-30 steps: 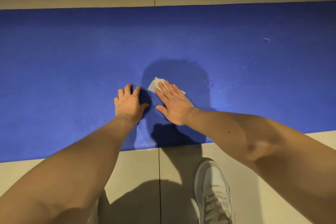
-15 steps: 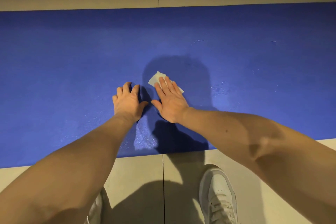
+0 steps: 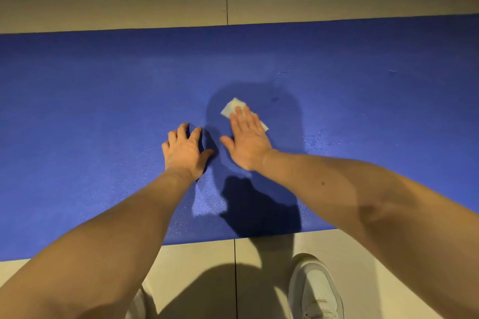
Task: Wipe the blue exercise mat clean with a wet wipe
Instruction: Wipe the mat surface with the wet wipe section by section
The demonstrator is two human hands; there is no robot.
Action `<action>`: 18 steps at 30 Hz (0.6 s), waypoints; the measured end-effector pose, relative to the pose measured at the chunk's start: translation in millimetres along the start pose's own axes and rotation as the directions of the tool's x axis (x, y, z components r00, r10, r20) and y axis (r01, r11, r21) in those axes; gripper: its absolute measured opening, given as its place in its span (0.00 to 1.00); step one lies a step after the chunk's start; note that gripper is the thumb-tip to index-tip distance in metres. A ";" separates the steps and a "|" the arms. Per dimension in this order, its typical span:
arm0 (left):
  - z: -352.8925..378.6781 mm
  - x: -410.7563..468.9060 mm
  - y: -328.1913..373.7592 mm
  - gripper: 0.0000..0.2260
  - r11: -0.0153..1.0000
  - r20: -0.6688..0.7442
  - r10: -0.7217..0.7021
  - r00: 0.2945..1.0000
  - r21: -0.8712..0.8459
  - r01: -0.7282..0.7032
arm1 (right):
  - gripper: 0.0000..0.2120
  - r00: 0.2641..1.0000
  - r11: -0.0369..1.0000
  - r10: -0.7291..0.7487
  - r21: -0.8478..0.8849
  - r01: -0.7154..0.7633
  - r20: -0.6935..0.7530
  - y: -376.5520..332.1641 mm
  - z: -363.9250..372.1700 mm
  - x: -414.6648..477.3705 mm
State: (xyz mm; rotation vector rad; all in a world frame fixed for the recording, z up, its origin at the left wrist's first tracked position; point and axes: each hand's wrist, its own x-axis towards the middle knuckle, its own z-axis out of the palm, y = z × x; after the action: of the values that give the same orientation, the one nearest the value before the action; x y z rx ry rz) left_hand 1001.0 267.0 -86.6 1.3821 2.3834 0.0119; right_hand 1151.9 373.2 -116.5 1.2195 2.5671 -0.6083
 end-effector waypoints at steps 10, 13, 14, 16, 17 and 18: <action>-1.0 14.8 4.2 0.32 1.000 -0.009 0.006 1.000 0.016 -0.006 | 0.35 0.997 0.996 0.074 -0.047 -0.075 -0.029 59.7 -33.0 35.9; -4.2 19.2 3.6 0.32 1.000 -0.015 0.003 1.000 0.013 -0.003 | 0.37 0.980 0.981 0.195 -0.006 -0.195 -0.043 45.8 -35.3 42.3; -5.1 20.9 3.9 0.32 1.000 -0.015 0.002 1.000 0.011 -0.002 | 0.38 0.980 0.981 0.192 0.005 -0.192 -0.045 34.1 -30.7 41.3; -6.5 25.0 4.1 0.31 1.000 -0.021 -0.002 1.000 0.016 0.003 | 0.38 0.996 0.996 0.087 0.007 -0.087 -0.034 9.4 -17.7 35.5; -7.0 27.5 4.3 0.31 1.000 -0.023 -0.004 1.000 0.021 0.005 | 0.38 1.000 1.000 0.013 -0.002 -0.013 -0.022 0.5 -12.0 32.3; -7.3 30.1 4.8 0.31 1.000 -0.026 -0.005 1.000 0.025 0.006 | 0.37 0.999 0.999 -0.050 -0.019 0.050 -0.009 -4.0 -8.6 30.2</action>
State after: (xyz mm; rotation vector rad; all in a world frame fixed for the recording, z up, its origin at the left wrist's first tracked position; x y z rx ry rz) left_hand 989.3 296.0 -88.6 1.3954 2.4166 -0.0018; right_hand 1129.6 395.5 -119.3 1.1586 2.6120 -0.5887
